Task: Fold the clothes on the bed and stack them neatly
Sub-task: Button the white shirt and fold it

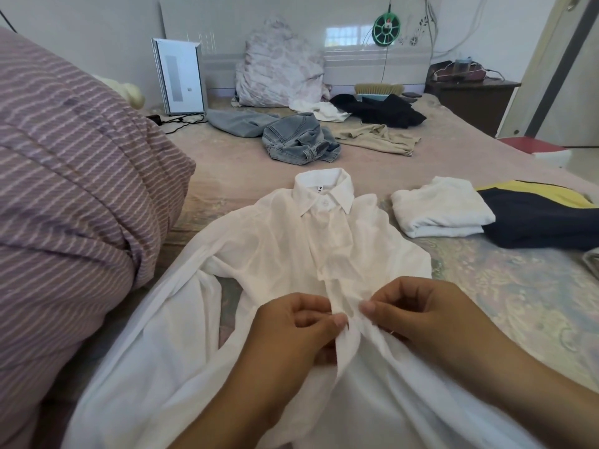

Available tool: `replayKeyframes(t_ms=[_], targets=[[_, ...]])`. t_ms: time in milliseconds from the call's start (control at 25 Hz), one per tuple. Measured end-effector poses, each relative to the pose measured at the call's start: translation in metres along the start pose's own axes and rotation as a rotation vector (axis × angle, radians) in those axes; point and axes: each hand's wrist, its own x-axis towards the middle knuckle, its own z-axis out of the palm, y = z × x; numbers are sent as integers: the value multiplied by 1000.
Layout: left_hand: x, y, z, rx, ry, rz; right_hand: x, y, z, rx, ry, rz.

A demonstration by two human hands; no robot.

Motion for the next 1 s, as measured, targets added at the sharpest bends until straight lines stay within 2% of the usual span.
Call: replayKeyframes(t_ms=[120, 320, 640, 880, 1000], targets=[[1, -1, -2, -92, -39, -69, -6, 2, 5, -117, 9, -25], [-1, -4, 3, -121, 18, -69, -9, 5, 9, -169, 20, -46], [-3, -6, 3, -116, 43, -37, -9, 7, 13, -177, 12, -41], [-3, -6, 2, -200, -2, -41, -4, 10, 10, -64, 20, -31], [-3, -9, 6, -163, 34, -35, -4, 13, 11, -84, 10, -40]])
